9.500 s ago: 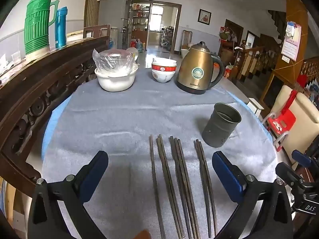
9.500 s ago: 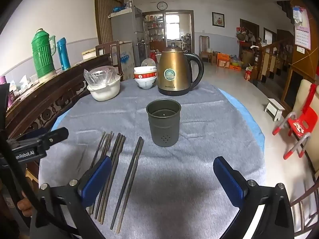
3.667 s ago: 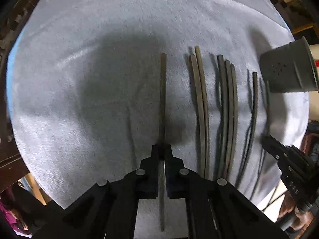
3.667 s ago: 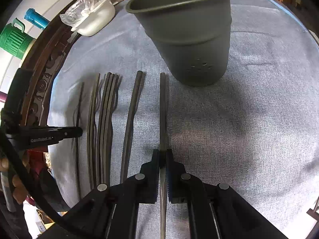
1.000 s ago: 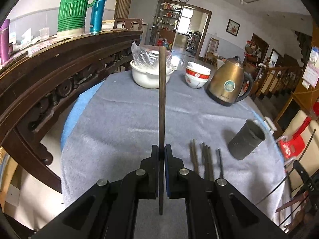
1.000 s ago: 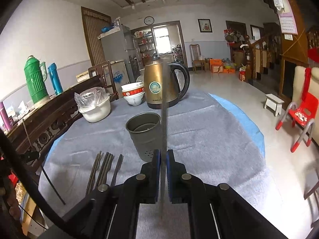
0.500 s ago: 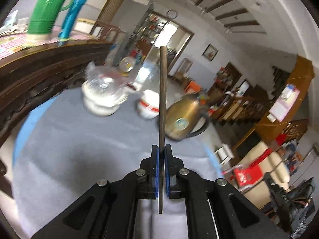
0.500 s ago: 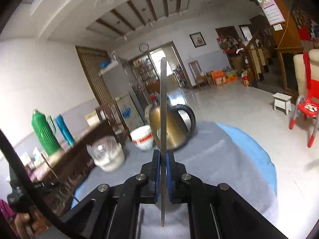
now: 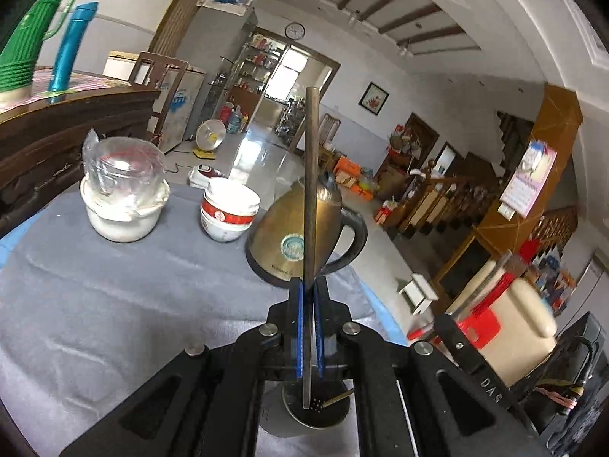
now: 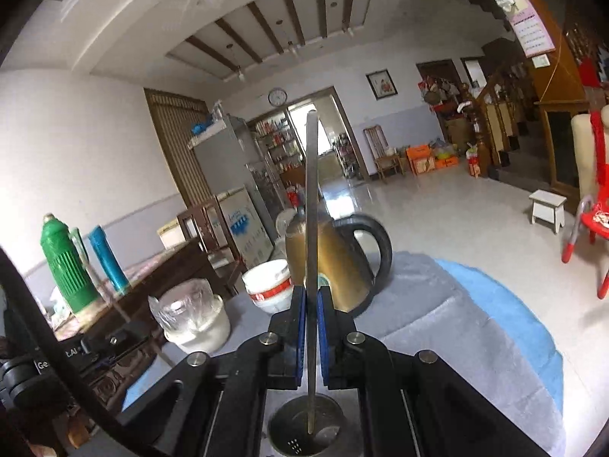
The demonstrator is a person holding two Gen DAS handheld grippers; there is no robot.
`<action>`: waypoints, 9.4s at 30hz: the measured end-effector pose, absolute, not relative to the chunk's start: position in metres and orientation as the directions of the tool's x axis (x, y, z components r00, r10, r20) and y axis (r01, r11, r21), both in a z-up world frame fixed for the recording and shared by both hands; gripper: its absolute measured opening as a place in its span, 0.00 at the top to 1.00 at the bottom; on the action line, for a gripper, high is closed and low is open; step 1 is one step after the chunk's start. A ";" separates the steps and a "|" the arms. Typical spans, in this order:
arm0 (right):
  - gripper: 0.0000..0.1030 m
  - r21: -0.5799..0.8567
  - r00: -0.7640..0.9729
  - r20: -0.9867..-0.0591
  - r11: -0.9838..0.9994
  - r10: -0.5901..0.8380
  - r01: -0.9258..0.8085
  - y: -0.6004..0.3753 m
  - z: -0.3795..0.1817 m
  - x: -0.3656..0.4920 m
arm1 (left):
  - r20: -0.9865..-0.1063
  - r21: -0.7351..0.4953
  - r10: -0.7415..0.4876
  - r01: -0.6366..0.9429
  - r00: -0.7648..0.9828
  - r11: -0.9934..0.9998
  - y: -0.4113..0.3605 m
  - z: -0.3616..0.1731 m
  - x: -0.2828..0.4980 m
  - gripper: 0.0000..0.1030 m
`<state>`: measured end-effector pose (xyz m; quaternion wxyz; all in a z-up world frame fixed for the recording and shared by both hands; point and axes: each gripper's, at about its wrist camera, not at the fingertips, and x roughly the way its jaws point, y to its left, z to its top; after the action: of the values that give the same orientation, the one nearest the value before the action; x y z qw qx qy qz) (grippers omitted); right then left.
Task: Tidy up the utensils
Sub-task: 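Carry both chopsticks over the grey metal cup and lower them in, then open both tools to drop the chopsticks into the cup, then move back to the chopsticks and close the right tool on one, then close the left tool on another dark chopstick, then lift both held chopsticks upright off the cloth, then carry both chopsticks over the grey metal cup and lower them in, then open both tools to release the chopsticks into the cup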
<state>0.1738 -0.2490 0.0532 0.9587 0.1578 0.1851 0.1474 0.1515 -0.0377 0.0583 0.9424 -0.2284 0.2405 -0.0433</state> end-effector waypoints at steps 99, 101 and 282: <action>0.91 0.408 0.242 -0.849 0.874 0.470 -0.265 -0.205 -0.127 0.127 | -0.980 -0.185 -0.148 -0.344 0.133 0.920 0.031 -0.107 0.106 0.46; 0.91 0.418 0.243 -0.843 0.869 0.480 -0.267 -0.208 -0.127 0.126 | -0.981 -0.178 -0.138 -0.341 0.139 0.923 0.028 -0.103 0.108 0.46; 0.91 0.321 0.755 -0.544 0.923 0.365 -0.215 -0.239 -0.002 0.207 | -0.615 -0.306 -0.220 0.028 0.757 0.952 -0.073 0.034 0.173 0.72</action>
<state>0.2068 -0.2389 -0.0018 0.9291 0.1200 0.3131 0.1560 0.1732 -0.0735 0.0342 0.9267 -0.1402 0.3421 -0.0668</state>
